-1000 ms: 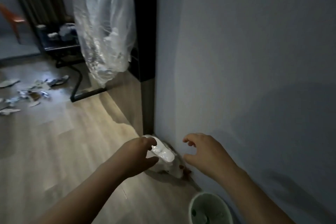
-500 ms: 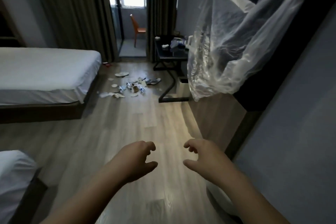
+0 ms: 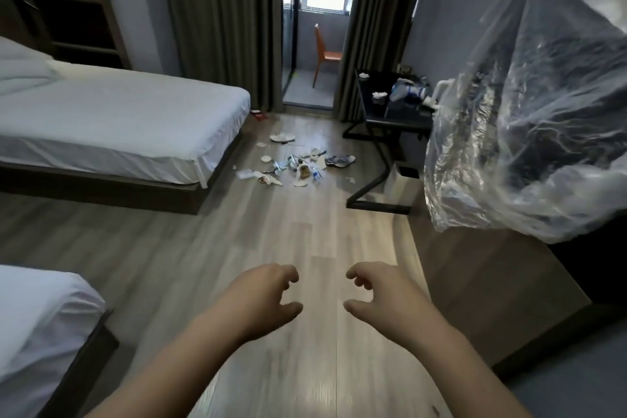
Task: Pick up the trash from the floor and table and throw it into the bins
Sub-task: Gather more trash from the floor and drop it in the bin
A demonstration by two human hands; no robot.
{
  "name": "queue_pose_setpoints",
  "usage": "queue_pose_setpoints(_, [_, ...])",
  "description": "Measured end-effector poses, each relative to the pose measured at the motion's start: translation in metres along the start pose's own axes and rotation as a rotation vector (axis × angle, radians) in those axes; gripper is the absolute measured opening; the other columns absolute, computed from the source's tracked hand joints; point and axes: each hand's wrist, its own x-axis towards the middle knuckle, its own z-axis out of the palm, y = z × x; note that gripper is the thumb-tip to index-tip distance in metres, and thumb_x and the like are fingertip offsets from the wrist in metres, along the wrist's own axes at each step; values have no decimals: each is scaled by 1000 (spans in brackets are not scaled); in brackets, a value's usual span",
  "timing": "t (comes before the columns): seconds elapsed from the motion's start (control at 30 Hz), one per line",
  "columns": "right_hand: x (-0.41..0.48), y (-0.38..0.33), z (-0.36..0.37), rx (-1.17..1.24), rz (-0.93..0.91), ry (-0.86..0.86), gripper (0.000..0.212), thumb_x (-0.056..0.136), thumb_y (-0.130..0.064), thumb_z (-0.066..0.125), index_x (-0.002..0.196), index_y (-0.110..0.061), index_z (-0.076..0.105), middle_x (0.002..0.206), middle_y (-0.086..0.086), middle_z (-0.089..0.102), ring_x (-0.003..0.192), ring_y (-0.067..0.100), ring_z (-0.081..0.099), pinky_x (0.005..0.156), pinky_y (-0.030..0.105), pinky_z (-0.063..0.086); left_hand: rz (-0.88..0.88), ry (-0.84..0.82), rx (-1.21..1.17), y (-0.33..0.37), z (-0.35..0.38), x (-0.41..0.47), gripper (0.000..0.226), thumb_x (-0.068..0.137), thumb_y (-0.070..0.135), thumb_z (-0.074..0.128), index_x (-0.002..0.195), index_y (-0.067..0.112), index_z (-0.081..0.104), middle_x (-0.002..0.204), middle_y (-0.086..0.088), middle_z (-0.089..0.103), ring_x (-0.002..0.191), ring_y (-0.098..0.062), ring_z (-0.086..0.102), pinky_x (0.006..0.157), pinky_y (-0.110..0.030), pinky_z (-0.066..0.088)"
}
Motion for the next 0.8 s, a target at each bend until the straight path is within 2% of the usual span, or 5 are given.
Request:
queue_pose_setpoints(0.17, [92,9,-27,19,-47,16,44,83,-36,64,126,-32,55,115,-14,59,105,3,53,84,18,43,-44,27,19,-9,-36,78,45,88,45,58,129,28,49,124,9,57,109,-10,56,90,-24,45])
queue_pose_setpoints(0.3, [158,17,-44,3,-75,18,42,83,-36,63,125,-31,56,115,-14,59,107,2,53,88,21,44,-79,31,-5,-26,-57,134,45,88,46,59,128,28,50,123,8,58,108,-10,56,88,-23,44])
queue_pose_setpoints(0.4, [204,20,-48,1,-87,3,43,82,-38,63,124,-32,56,113,-15,59,105,1,53,86,19,44,-107,29,-20,-43,-69,174,44,87,45,59,126,28,51,121,9,58,106,-9,57,83,-21,43])
queue_pose_setpoints(0.7, [376,10,-43,-22,-52,-18,44,81,-38,64,124,-32,57,112,-14,61,104,3,55,85,21,47,-99,19,-27,-126,-113,319,42,88,45,58,125,26,51,119,8,58,106,-10,55,84,-22,42])
queue_pose_setpoints(0.8, [436,-4,-47,-26,-29,-31,43,82,-39,64,124,-33,57,111,-15,59,104,3,54,84,19,45,-100,14,-35,-163,-137,369,42,87,45,58,125,27,51,118,8,57,97,-8,54,80,-21,42])
